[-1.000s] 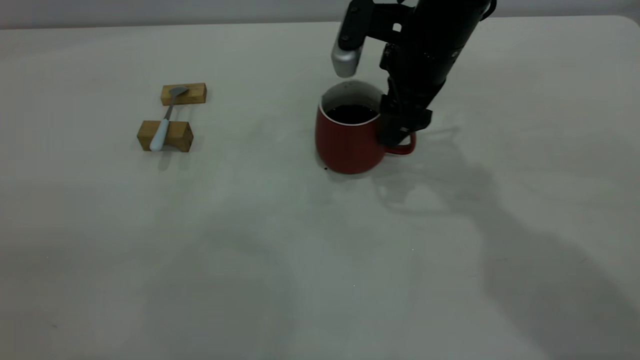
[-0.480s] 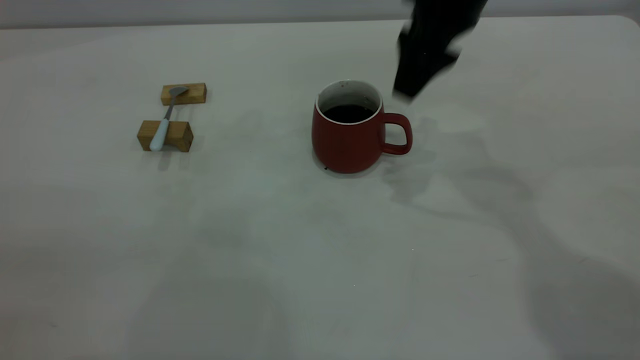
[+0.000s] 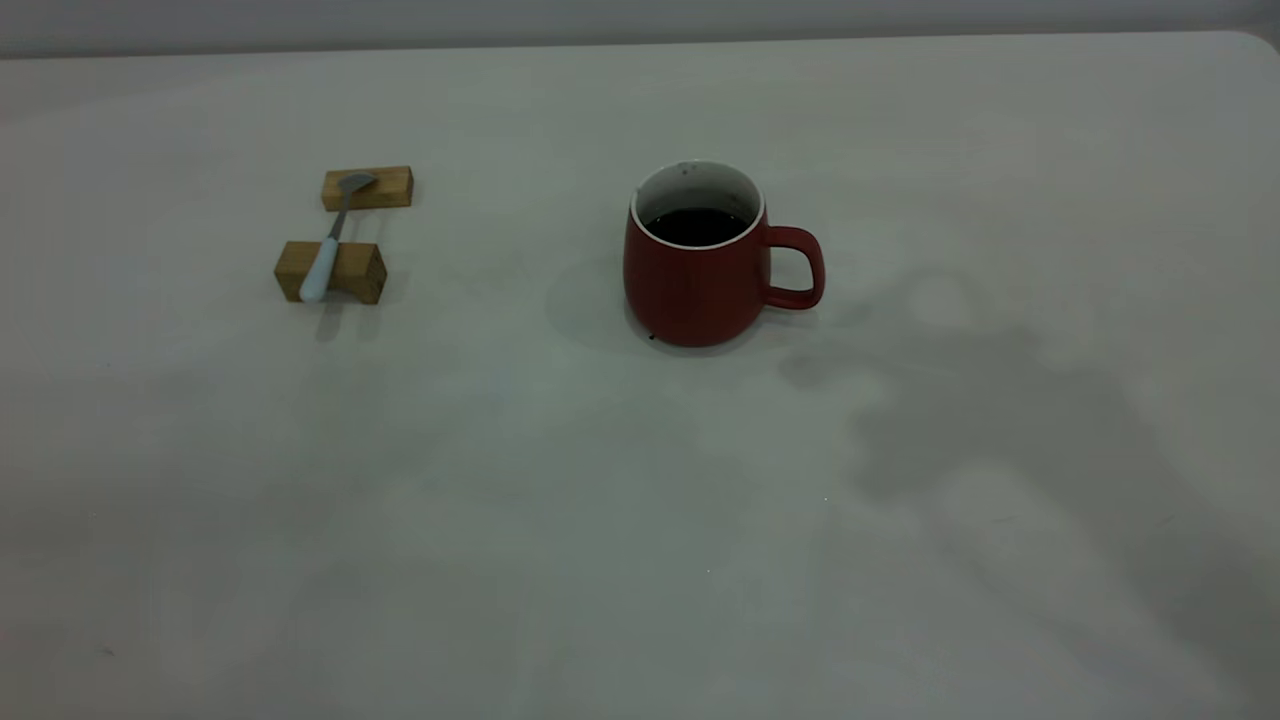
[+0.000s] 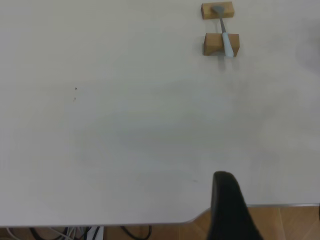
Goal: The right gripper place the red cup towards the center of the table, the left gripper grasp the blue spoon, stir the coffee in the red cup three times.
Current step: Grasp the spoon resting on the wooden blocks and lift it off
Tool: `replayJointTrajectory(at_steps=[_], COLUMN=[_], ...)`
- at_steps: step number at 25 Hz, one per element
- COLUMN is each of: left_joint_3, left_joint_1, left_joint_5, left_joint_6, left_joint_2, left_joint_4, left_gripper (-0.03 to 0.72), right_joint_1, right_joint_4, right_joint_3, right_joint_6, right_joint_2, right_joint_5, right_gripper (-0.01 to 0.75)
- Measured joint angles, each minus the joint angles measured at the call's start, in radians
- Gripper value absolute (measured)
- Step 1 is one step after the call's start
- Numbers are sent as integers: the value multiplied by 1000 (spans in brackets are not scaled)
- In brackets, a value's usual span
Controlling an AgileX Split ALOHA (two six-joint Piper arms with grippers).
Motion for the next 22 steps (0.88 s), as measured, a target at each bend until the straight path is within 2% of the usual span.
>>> replayJointTrajectory(at_steps=[5,13,18,22], left_joint_3=[0,0,0,0], left_joint_1=[0,0,0,0], left_joint_5=[0,0,0,0], left_joint_6=[0,0,0,0], left_joint_2=[0,0,0,0], left_joint_4=[0,0,0,0], left_gripper=[496,496,496,496], right_joint_1=[0,-7,-126,-224], right_joint_4=[-84,-139,-139,-138], right_joint_3=[75,466,732,854], right_joint_6=[151,270,297,311], right_joint_2=[-179,-603,-947,-1171], right_joint_5=[7,16,5,-27], right_gripper=[591,591,591,591])
